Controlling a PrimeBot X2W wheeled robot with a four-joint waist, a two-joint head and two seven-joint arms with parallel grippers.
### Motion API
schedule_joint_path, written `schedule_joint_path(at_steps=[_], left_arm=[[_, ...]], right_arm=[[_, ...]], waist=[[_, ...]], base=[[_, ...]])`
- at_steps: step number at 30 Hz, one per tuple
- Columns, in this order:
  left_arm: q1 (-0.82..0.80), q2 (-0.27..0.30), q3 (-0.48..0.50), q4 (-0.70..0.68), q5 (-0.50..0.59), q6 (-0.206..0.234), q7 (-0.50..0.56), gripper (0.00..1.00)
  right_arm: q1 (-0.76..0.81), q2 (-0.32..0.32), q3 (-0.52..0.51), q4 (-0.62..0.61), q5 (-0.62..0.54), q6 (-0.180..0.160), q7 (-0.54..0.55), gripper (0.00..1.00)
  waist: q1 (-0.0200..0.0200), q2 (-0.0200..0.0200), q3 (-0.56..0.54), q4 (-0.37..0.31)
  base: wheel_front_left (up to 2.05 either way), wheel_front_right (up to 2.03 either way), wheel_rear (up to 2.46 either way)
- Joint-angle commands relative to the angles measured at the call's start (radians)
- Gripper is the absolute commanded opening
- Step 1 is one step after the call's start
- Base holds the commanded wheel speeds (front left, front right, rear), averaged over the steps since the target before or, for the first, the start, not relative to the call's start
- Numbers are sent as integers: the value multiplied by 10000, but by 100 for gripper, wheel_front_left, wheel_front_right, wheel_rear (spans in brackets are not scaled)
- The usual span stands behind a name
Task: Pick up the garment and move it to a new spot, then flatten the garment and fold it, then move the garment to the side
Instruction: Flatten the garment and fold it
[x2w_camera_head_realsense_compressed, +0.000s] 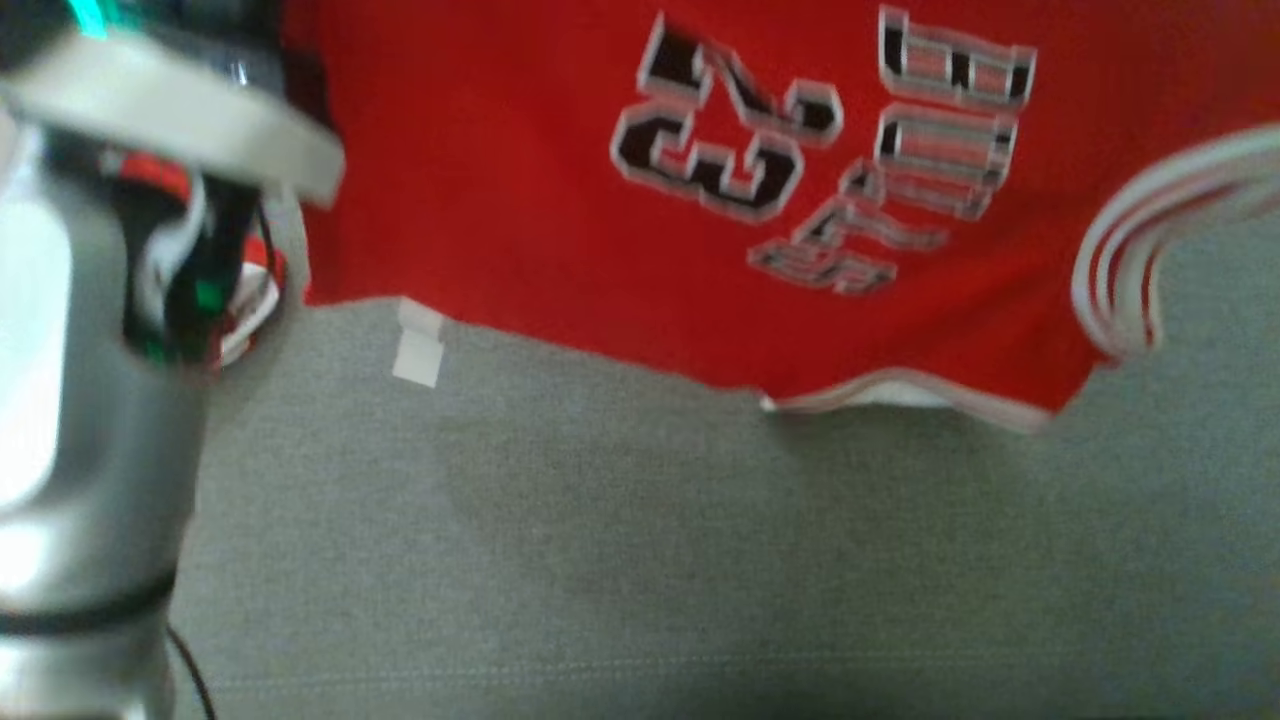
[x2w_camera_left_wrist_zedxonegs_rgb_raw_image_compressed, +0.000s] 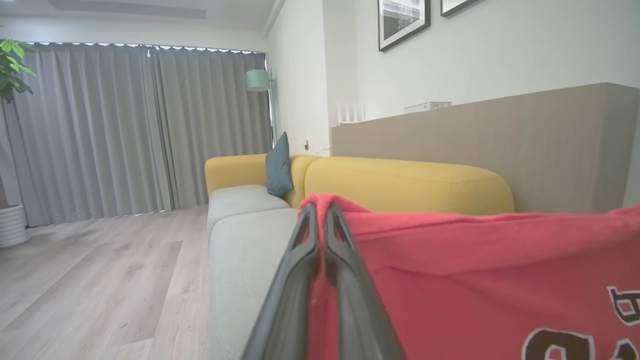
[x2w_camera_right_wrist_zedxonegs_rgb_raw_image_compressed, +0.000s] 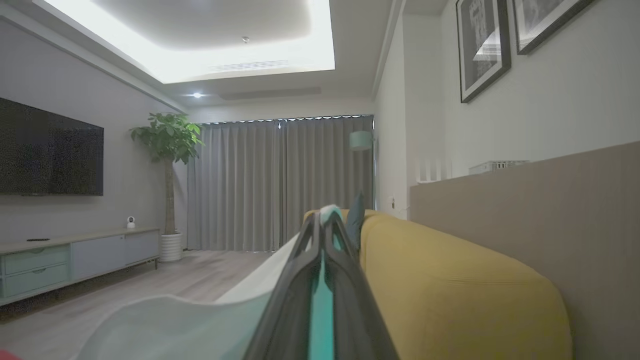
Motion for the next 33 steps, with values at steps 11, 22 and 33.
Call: schedule_joint_path(at_steps=[11, 22, 33], left_arm=[[-5277, -709, 370, 6426, -60, -769, -3117, 0], [-6842, -1137, 321, 9219, 96, -1028, -3771, 0], [-5164, -1504, 179, 11503, -528, -1109, -3777, 0]], right_arm=[[-6531, -190, 2304, 5960, 221, -7, -2754, 0], [-8762, 419, 4023, 9540, 1006, -7, -4460, 0], [-6700, 610, 5611, 11407, 2212, -7, -4924, 0]], waist=[[0, 0, 1110, -44], [0, 0, 1879, -192], [0, 0, 2643, -376]], base=[[0, 0, 0], [0, 0, 0], [0, 0, 0]])
